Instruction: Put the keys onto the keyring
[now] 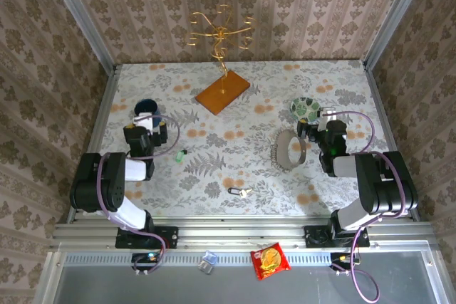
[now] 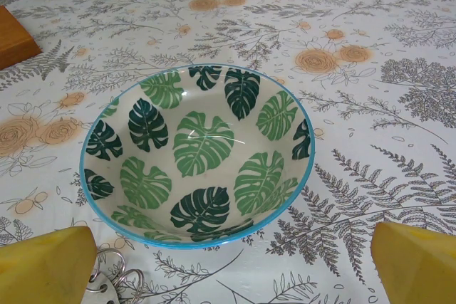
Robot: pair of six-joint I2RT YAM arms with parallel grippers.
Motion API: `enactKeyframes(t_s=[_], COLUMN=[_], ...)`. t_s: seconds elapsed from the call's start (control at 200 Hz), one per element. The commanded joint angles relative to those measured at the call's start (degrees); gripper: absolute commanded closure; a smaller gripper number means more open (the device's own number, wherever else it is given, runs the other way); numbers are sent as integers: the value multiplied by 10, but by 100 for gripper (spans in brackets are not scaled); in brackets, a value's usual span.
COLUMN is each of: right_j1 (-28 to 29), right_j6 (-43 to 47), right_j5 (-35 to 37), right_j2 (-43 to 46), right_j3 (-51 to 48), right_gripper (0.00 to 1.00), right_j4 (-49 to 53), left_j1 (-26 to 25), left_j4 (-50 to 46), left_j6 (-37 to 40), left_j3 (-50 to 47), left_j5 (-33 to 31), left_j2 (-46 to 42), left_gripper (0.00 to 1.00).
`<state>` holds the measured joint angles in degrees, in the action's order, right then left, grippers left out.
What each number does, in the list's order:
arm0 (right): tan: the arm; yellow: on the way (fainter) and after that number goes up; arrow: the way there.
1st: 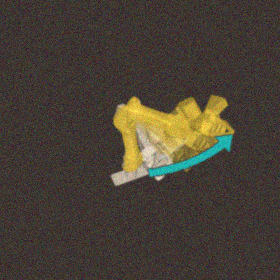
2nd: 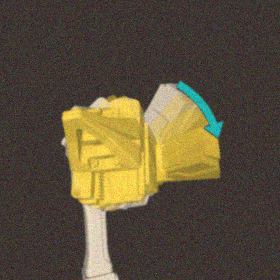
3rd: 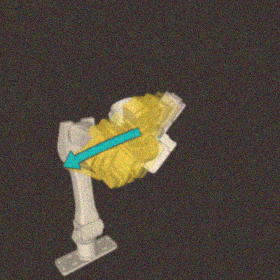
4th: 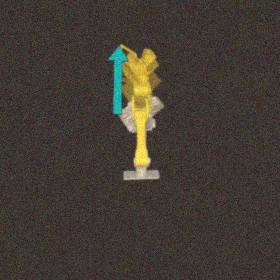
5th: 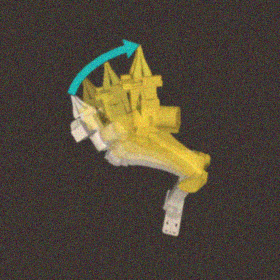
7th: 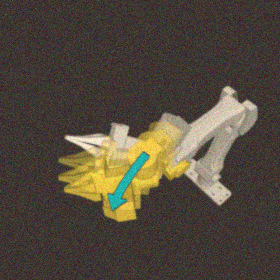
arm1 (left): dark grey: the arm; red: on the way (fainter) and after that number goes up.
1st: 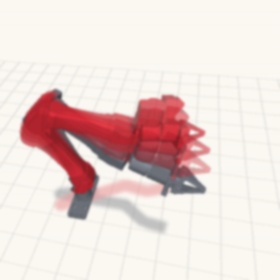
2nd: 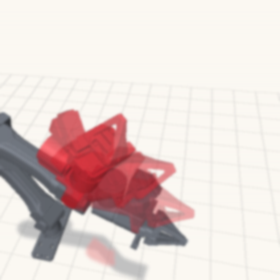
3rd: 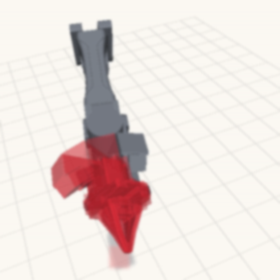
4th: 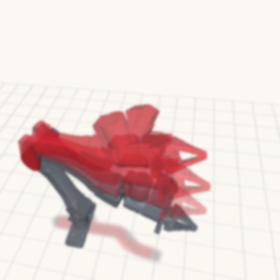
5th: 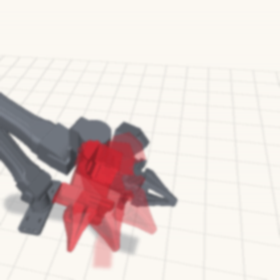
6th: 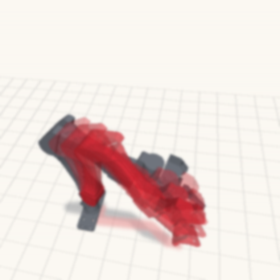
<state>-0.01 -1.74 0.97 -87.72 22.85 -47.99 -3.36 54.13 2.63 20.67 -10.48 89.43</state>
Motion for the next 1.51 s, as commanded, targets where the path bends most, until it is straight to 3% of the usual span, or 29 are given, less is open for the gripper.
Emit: enactKeyframes(t_s=[0.0, 0.94, 1.025, 1.12, 1.18, 1.34, 1.43, 1.5], right_j1=[1, 1, 1, 1, 1, 1, 0, 0], right_j6=[-1, -3, -14, -30, -43, -119, -213, -228], right_j5=[-4, 3, 34, 42, 37, 68, 124, 106], right_j2=[1, 8, 57, 145, 190, 329, 386, 419], right_j3=[9, 8, 7, 47, 55, 22, 20, 17], right_gripper=[0, 0, 0, 0, 0, 0, 0, 0], right_j4=[-1, 4, 45, 213, 267, 315, 391, 427], left_j1=[-2, 15, 14, 12, 7, -8, -8, -8], left_j4=[16, 20, 53, 51, 30, -102, -195, -236], left_j6=[9, 7, 11, 8, 8, -11, -56, -89], left_j3=[5, 1, -24, -43, -48, -29, -7, 2], left_j5=[-3, 48, 56, 46, 29, 4, 47, 85], left_j2=[1, -2, -17, -62, -99, -203, -263, -294], left_gripper=[0, 0, 0, 0, 0, 0, 0, 0])
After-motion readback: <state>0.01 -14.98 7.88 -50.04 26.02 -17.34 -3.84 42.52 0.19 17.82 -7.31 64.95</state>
